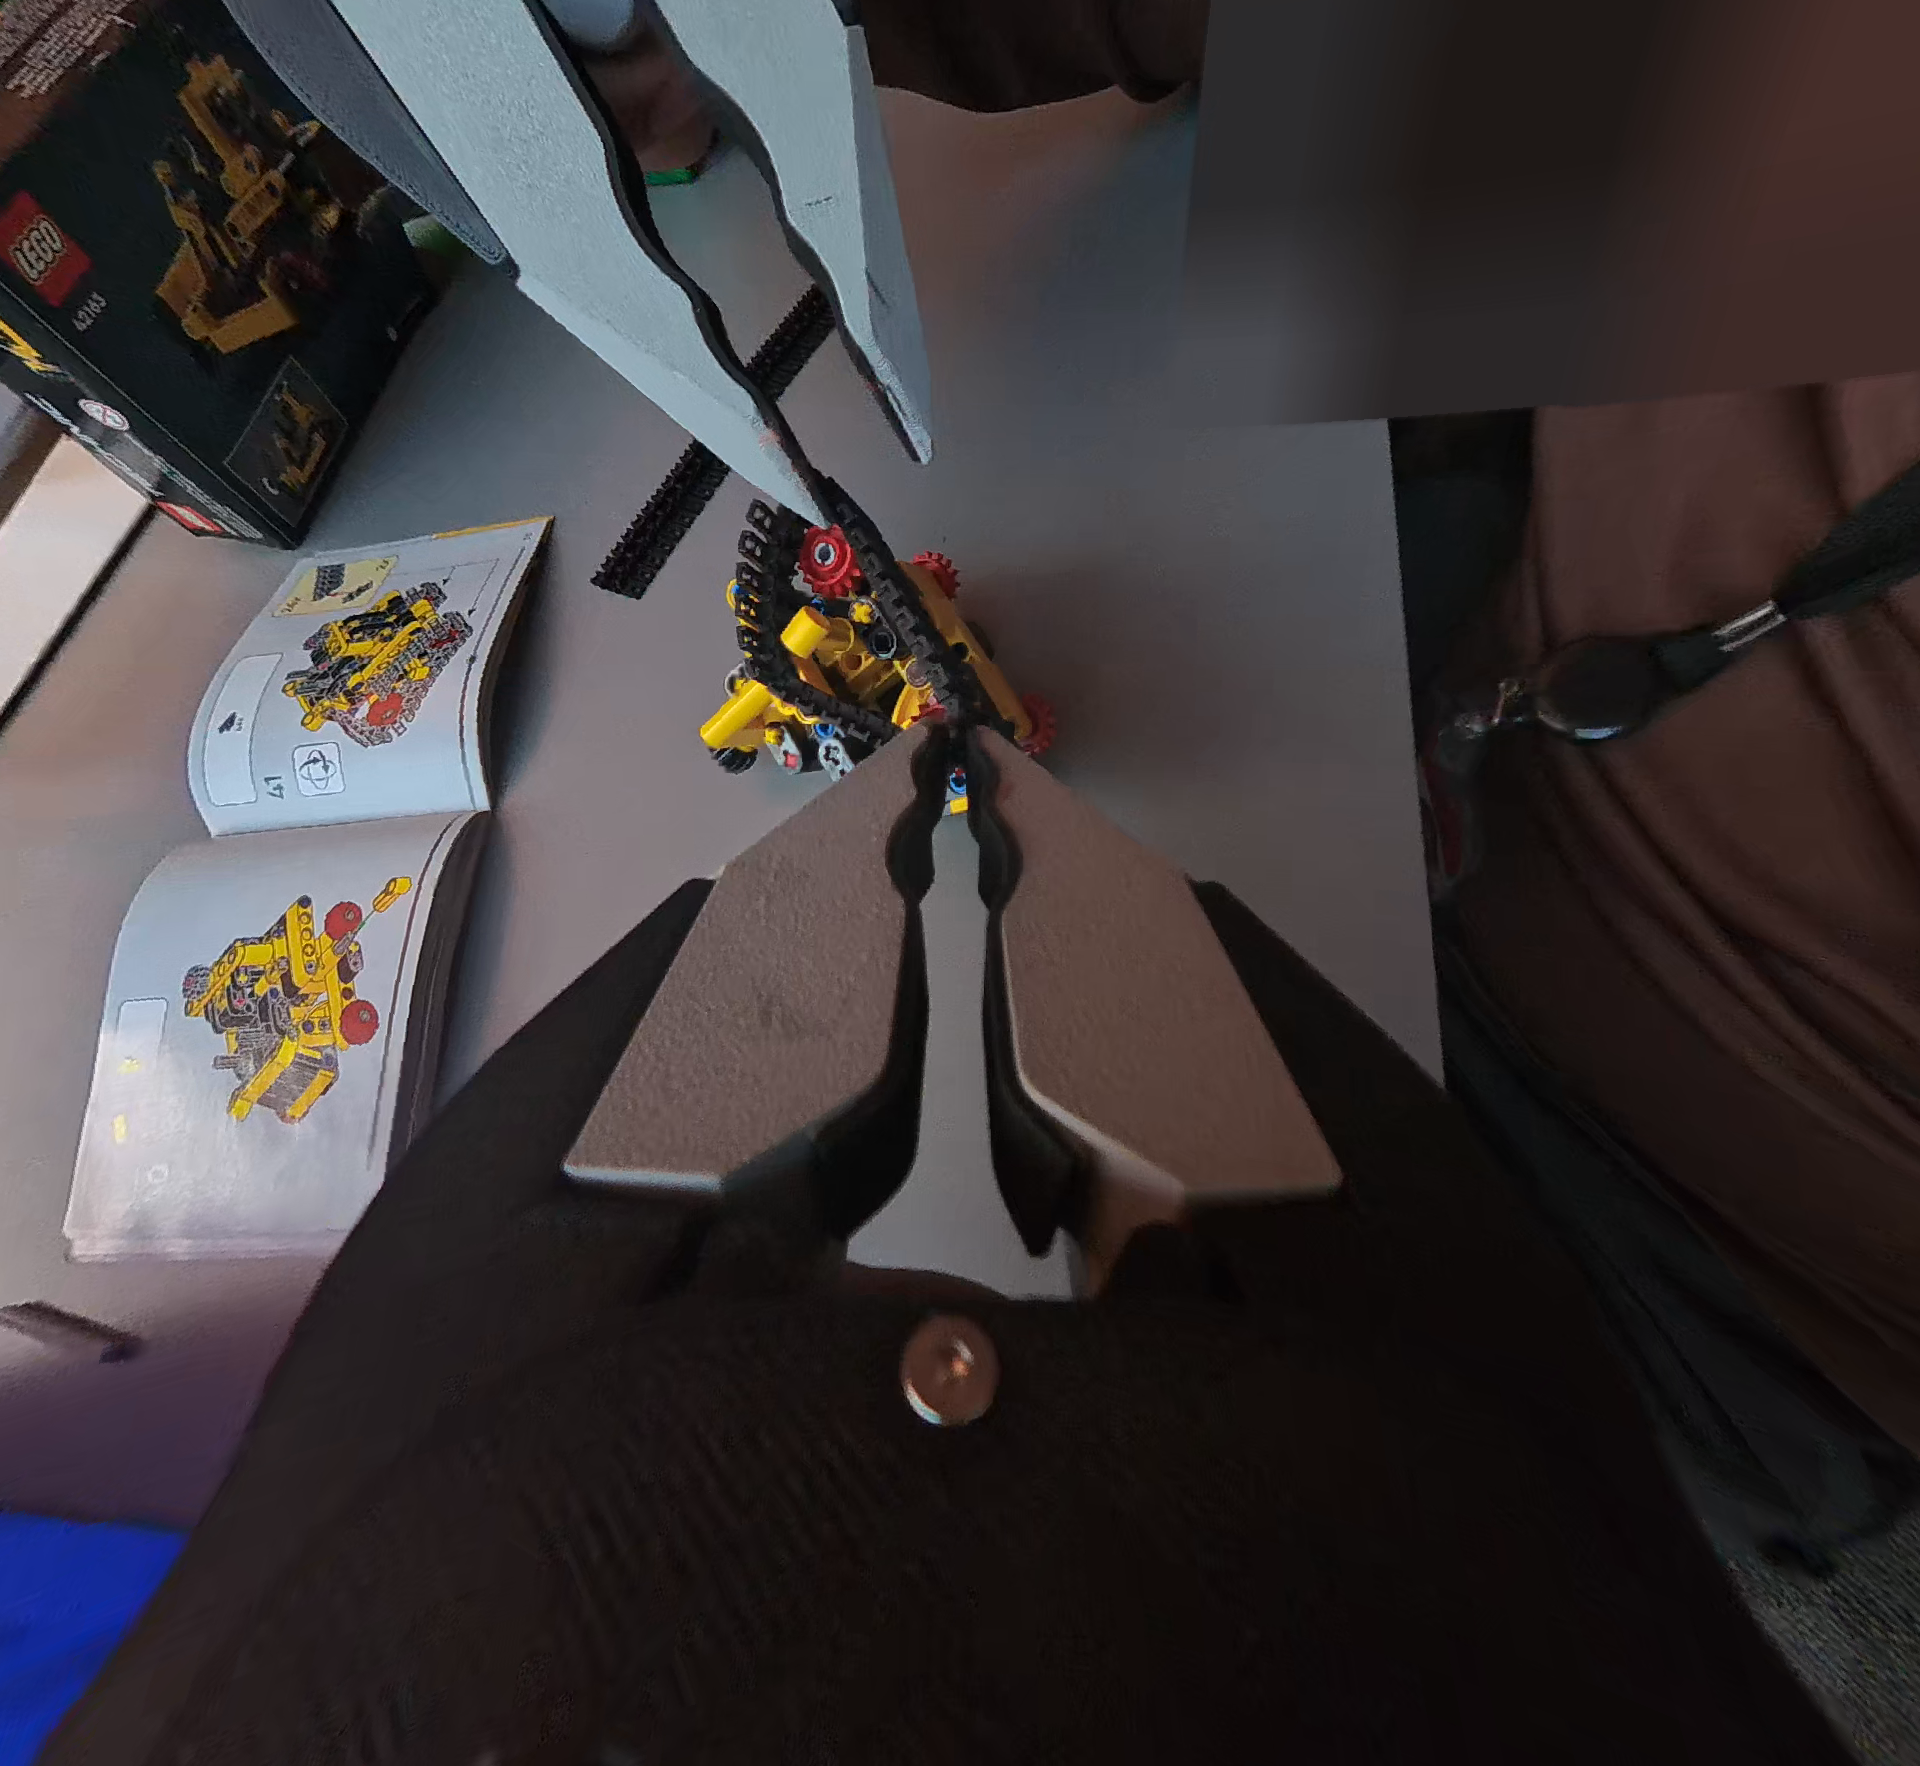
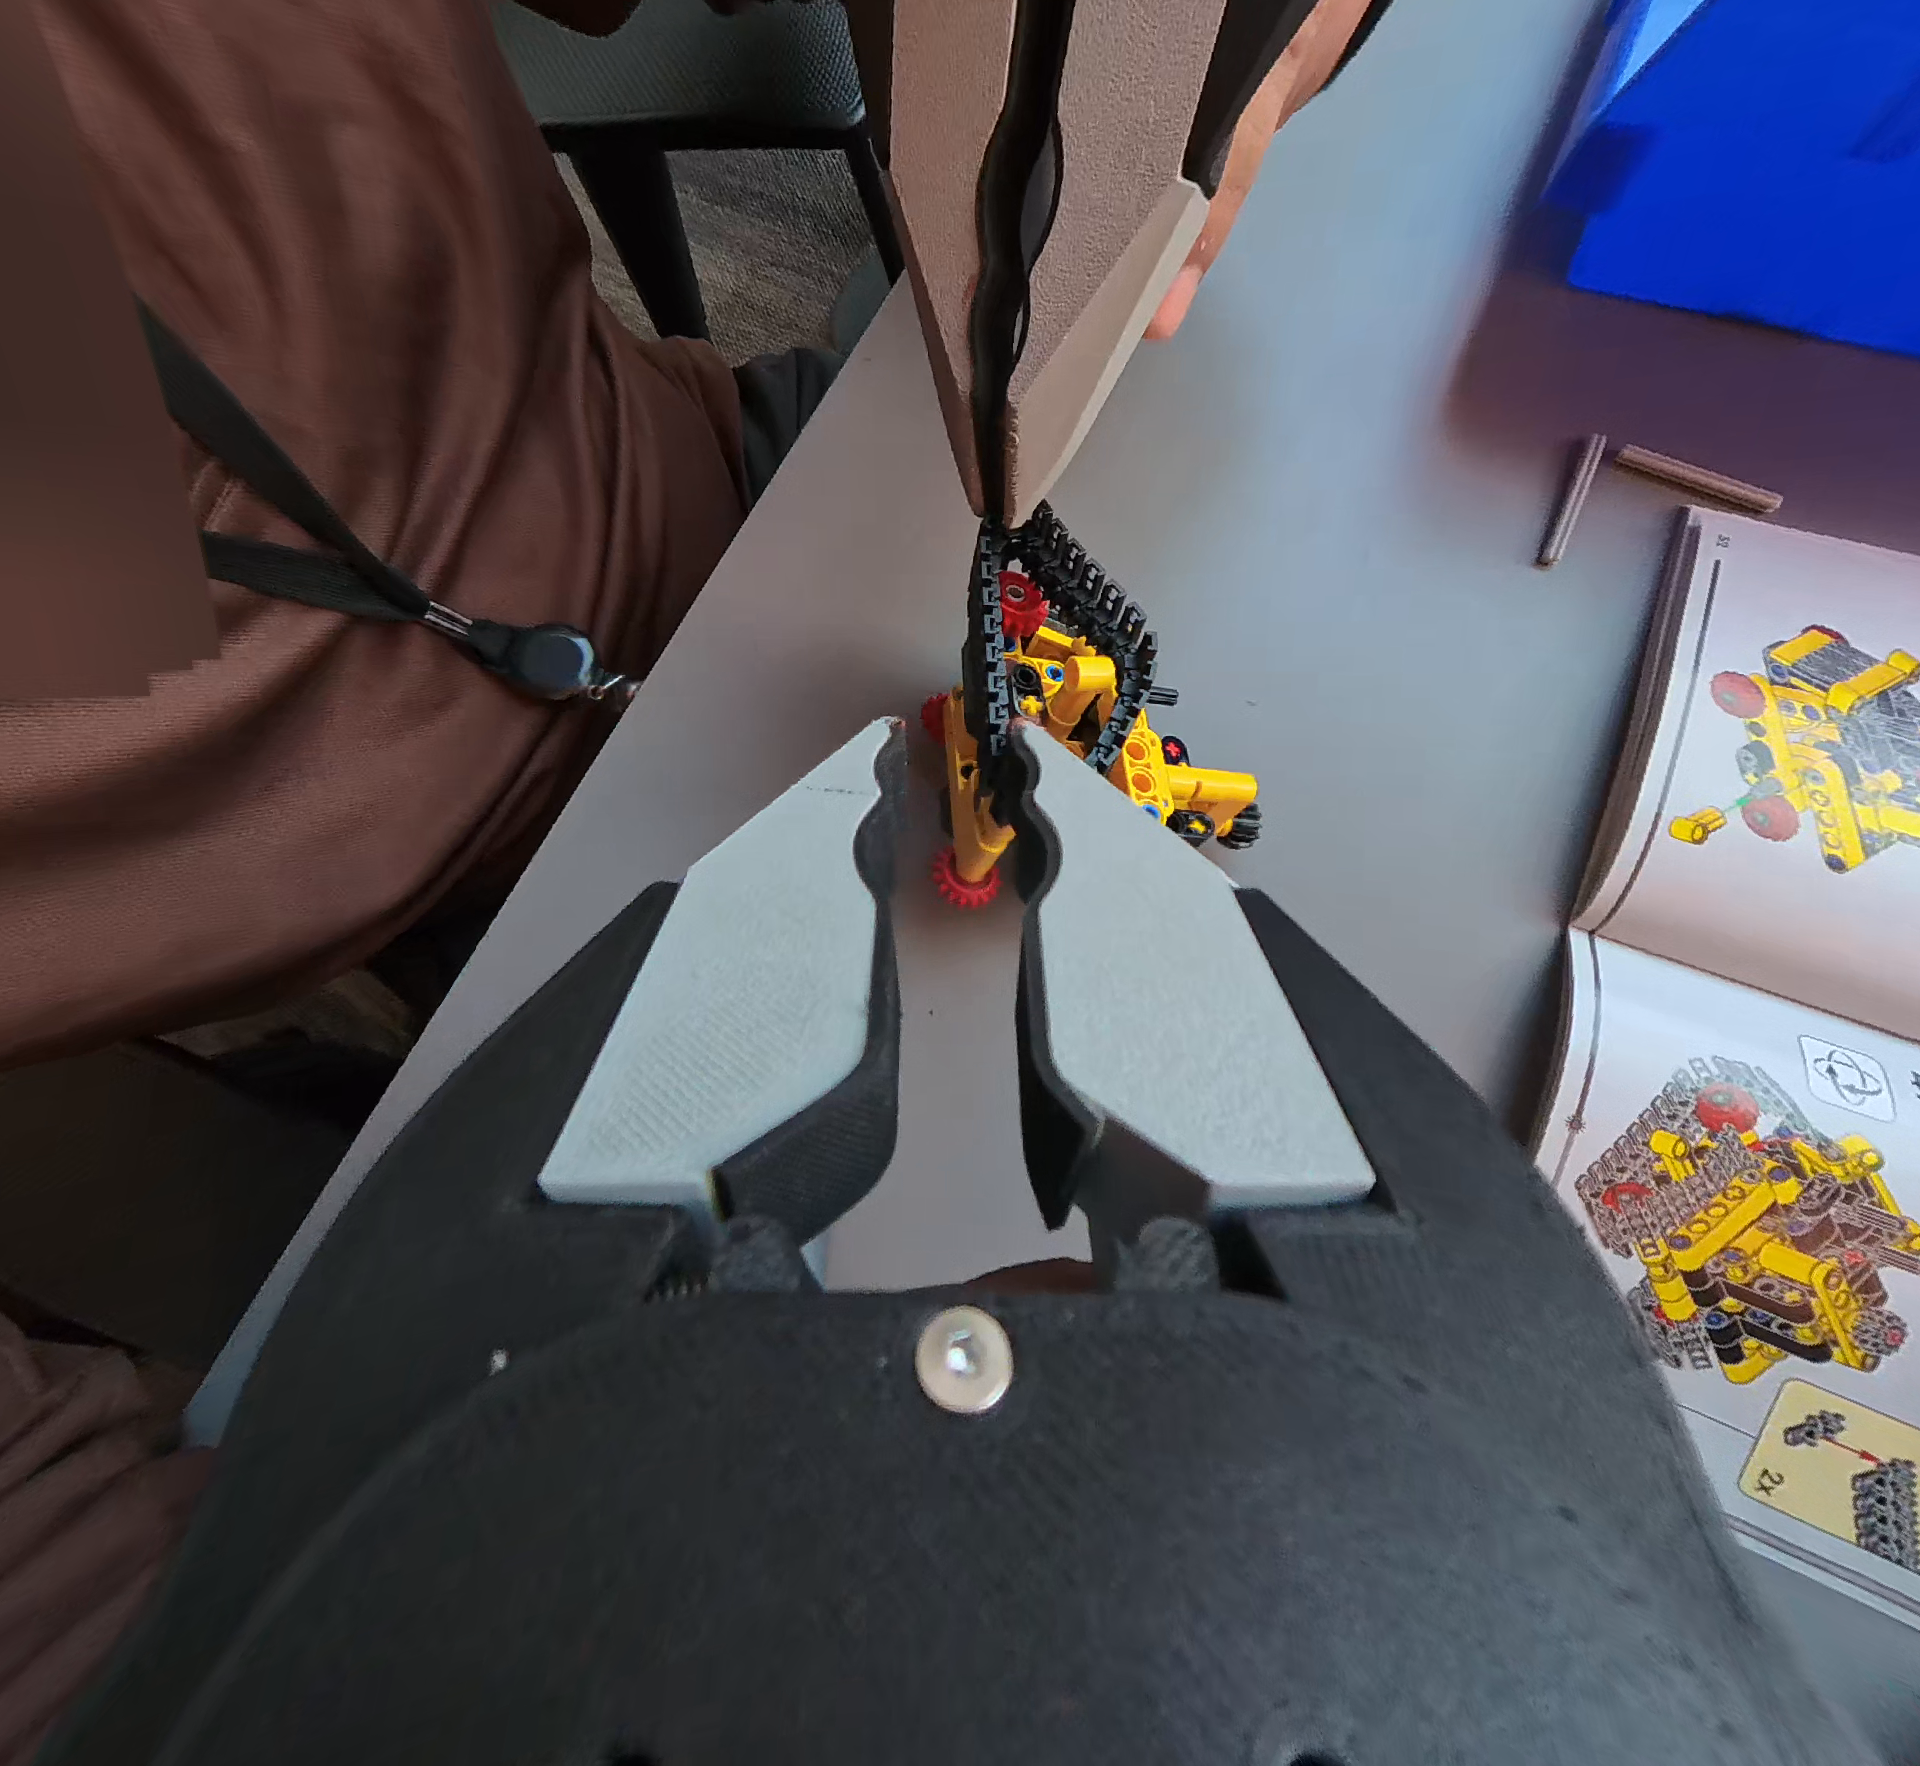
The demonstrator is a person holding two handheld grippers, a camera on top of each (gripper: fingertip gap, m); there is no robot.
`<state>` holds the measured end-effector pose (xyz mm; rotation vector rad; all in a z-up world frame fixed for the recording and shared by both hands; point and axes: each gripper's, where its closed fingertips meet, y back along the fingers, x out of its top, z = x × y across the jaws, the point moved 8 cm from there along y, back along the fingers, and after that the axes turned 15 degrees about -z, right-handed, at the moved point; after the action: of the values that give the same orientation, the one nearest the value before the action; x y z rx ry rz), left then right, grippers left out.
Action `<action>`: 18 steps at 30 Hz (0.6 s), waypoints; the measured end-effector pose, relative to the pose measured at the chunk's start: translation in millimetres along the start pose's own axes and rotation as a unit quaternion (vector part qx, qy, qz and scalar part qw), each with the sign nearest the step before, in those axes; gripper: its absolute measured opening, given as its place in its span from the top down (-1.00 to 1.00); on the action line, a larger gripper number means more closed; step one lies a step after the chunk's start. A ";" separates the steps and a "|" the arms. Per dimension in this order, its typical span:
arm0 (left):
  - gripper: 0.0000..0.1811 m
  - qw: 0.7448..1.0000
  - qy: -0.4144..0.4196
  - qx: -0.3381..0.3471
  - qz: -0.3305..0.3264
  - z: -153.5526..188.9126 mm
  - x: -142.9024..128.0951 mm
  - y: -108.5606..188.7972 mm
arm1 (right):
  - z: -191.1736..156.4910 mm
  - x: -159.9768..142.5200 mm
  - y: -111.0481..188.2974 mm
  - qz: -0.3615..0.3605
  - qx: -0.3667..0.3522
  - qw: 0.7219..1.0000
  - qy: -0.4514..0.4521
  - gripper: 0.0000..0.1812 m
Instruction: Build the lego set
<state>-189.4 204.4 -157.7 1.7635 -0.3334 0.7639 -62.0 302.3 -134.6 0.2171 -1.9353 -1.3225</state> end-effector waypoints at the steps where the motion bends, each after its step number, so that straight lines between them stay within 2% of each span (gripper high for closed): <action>1: 1.00 1.000 0.001 0.000 0.004 1.8 -0.3 -0.5 | -0.5 0.8 -0.1 -0.002 0.000 1.000 0.003 0.83; 12: 1.00 1.000 0.007 -0.024 0.010 -1.8 -8.7 -12.0 | 1.5 10.3 2.3 -0.024 -0.005 0.999 0.042 0.81; 18: 1.00 0.999 0.024 -0.020 0.034 -8.1 -4.6 -19.7 | 9.6 0.0 6.6 -0.024 0.005 0.999 0.036 0.82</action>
<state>-184.2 217.7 -174.1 1.7001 -0.3758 0.8425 -66.6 312.2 -130.6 0.3132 -1.8880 -1.3189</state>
